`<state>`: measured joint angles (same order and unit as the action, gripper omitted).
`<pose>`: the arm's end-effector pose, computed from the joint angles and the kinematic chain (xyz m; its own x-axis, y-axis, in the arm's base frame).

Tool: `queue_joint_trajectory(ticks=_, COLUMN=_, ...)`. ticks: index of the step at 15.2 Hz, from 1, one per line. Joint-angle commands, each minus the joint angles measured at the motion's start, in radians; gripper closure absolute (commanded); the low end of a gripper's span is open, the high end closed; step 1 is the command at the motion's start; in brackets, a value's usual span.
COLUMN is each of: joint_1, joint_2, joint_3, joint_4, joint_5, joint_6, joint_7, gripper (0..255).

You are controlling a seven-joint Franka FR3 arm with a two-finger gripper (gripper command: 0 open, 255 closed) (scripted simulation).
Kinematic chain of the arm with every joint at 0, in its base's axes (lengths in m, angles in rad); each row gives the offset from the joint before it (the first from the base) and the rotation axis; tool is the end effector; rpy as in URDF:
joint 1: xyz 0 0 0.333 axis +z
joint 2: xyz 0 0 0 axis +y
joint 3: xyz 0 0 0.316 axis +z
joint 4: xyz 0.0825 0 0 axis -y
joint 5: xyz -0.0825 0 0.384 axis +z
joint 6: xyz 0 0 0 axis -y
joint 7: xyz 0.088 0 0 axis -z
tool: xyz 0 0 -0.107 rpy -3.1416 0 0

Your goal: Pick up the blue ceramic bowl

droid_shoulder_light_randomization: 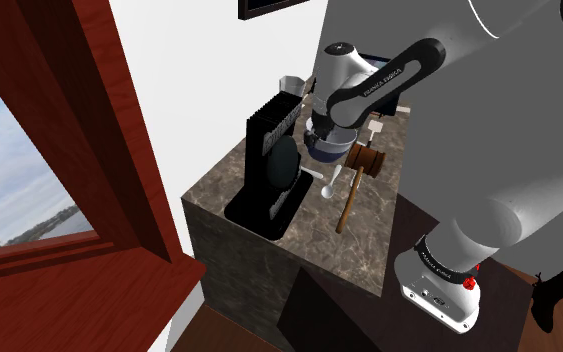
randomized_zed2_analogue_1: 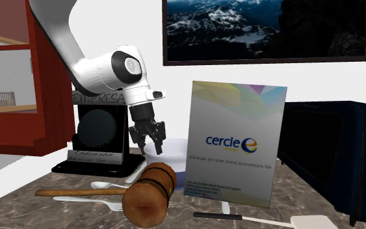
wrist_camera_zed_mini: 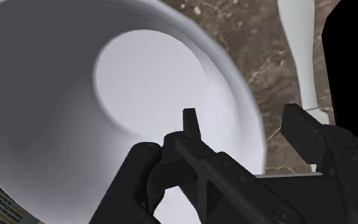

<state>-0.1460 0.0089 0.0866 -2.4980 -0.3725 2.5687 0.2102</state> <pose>0.4725 -0.0223 0.2860 0.9964 0.0456 0.0721 0.0300 -0.9784 0.2045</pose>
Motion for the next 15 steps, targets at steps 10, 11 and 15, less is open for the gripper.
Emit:
queue_joint_trajectory(ticks=10, joint_1=0.001, joint_2=-0.010, joint_3=0.001, joint_4=0.001, joint_5=0.007, joint_6=-0.010, joint_7=-0.006, gripper=255)
queue_joint_trajectory(ticks=11, joint_1=0.002, joint_2=-0.022, joint_3=0.002, joint_4=0.003, joint_5=0.016, joint_6=-0.023, joint_7=-0.014, gripper=255)
queue_joint_trajectory(ticks=15, joint_1=0.006, joint_2=-0.067, joint_3=0.004, joint_4=0.014, joint_5=0.049, joint_6=-0.077, joint_7=-0.046, gripper=255)
